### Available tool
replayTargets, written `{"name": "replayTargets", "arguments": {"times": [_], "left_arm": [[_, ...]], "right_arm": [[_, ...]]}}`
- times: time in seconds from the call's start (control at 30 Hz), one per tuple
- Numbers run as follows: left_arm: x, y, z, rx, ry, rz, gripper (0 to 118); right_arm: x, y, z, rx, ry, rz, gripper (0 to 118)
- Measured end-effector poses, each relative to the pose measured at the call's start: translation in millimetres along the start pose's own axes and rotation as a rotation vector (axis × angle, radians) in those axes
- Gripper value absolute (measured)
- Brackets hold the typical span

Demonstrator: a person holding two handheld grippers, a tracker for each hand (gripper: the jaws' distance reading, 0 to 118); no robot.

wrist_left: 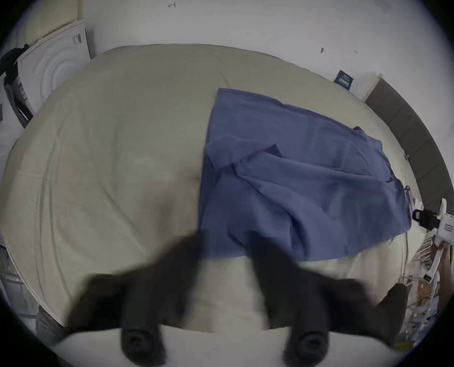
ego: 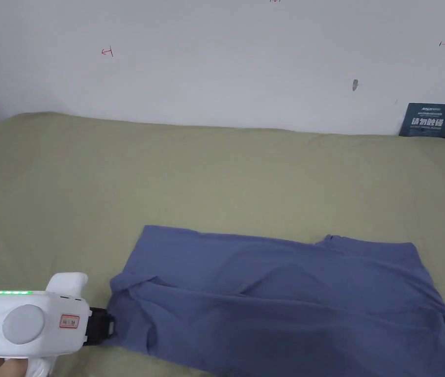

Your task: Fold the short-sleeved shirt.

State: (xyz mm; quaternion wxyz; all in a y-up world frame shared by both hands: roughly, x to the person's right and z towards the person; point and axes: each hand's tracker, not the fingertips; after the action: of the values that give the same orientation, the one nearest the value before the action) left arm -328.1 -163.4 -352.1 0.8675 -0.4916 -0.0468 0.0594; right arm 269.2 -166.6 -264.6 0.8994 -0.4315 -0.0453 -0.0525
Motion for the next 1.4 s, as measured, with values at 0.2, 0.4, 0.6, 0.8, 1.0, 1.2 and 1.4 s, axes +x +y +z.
{"name": "replayTargets", "arguments": {"times": [0.2, 0.4, 0.6, 0.8, 1.0, 1.2, 1.4], "left_arm": [[10, 9, -41, -0.046, 0.057, 0.023, 111], [13, 5, -39, -0.017, 0.112, -0.062, 10], [15, 7, -29, -0.018, 0.079, -0.069, 10], [13, 7, -31, -0.027, 0.071, -0.047, 10], [12, 7, -27, -0.024, 0.061, -0.034, 10], [13, 0, 0, 0.012, 0.074, -0.045, 10], [-4, -46, 41, 0.009, 0.057, -0.004, 10]], "right_arm": [[3, -8, -7, -0.017, 0.025, -0.016, 0], [13, -9, -16, -0.021, 0.027, -0.021, 0], [8, -6, -24, -0.021, 0.035, -0.038, 108], [10, -10, -49, -0.101, 0.041, -0.036, 107], [3, -10, -40, -0.071, 0.077, -0.032, 9], [2, -9, -13, -0.029, 0.076, -0.038, 8], [0, -43, 33, -0.024, 0.111, -0.033, 8]]}}
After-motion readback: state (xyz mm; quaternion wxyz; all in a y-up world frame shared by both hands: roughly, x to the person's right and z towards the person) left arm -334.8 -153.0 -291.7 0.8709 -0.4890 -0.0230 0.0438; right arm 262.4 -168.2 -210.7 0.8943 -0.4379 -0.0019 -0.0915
